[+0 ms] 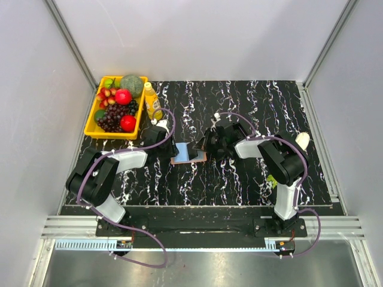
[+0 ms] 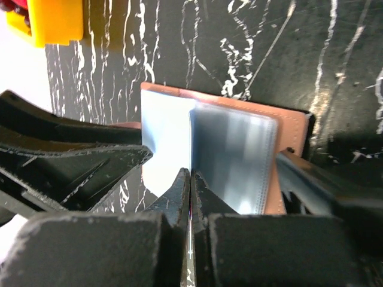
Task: Put the credit cards into the card holder
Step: Insert the credit card into the card holder.
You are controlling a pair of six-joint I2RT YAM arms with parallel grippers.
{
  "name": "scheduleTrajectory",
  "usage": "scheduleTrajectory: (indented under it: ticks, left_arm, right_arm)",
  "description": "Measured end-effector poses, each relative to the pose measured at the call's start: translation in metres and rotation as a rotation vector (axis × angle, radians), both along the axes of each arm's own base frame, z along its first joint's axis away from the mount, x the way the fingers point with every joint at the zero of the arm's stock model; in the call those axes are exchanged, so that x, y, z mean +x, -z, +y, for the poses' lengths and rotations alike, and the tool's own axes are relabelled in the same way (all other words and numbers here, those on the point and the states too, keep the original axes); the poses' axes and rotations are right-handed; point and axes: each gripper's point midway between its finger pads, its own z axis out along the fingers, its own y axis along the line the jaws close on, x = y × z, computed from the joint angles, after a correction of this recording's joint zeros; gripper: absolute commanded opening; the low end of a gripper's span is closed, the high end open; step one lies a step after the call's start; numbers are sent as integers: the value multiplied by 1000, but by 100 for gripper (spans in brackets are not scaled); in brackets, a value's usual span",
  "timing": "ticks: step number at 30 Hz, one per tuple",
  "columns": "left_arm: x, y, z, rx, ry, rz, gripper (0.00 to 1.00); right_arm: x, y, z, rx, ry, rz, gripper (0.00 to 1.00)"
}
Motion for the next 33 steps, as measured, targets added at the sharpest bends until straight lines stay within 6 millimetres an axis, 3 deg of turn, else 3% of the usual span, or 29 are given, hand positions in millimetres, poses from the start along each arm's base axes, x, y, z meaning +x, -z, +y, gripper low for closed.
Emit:
scheduleTrajectory:
  ticks: [16,33]
  left_arm:
    - [0,0,0,-4,1,-4,38]
    - [0,0,0,-6,0,-2,38]
  right_arm:
    - [8,1,-2,64,94,-20,0]
    - [-5,2,6,99,70,-24,0]
